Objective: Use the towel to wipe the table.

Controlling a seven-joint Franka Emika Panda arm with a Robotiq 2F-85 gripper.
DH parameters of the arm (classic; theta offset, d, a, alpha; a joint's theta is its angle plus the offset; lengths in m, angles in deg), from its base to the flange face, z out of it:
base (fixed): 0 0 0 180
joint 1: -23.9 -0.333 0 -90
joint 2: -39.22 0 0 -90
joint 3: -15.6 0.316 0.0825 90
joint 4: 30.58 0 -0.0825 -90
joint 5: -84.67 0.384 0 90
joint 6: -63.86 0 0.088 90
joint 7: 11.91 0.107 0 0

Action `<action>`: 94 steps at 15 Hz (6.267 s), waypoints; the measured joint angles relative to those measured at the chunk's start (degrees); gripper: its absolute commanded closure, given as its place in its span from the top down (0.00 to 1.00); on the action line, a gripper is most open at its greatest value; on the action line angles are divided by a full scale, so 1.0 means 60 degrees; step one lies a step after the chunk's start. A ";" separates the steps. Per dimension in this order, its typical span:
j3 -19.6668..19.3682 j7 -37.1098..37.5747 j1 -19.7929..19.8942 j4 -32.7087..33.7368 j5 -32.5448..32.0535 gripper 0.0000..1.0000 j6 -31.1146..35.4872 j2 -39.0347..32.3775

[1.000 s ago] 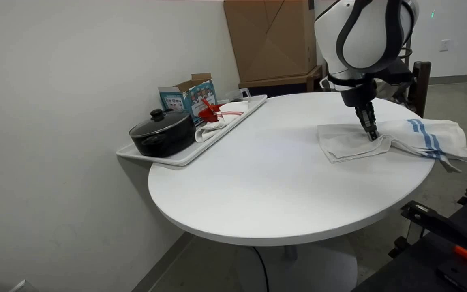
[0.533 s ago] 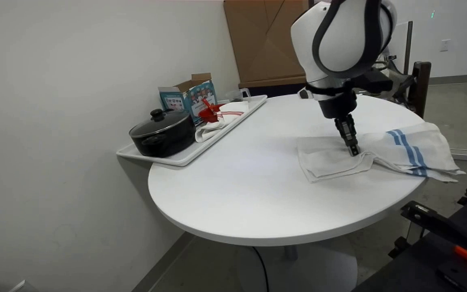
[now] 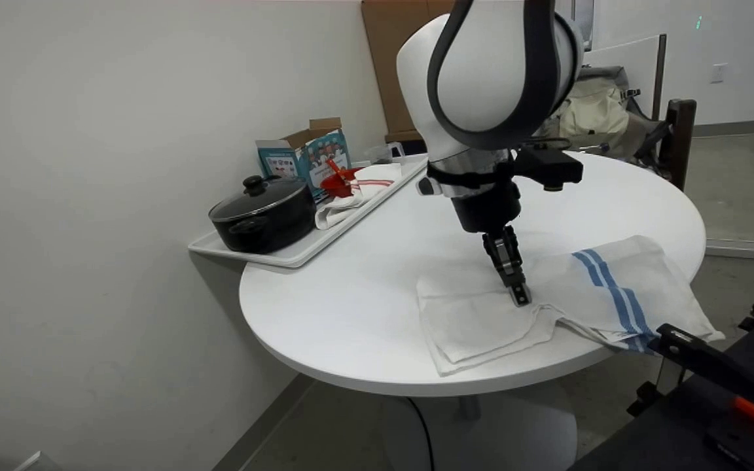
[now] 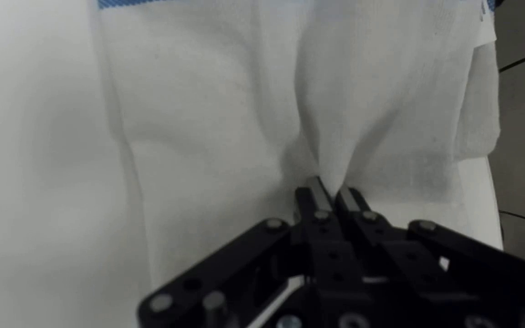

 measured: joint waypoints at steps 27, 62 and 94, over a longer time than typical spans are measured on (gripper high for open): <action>-0.1270 0.2542 -0.2495 0.3863 -0.4448 0.01 -0.1469 -0.2101; -0.2151 -0.1503 0.4521 0.7020 0.1164 0.01 -0.2268 -0.3530; -0.1665 -0.1911 0.0640 0.3642 0.1054 0.01 -0.0815 -0.1830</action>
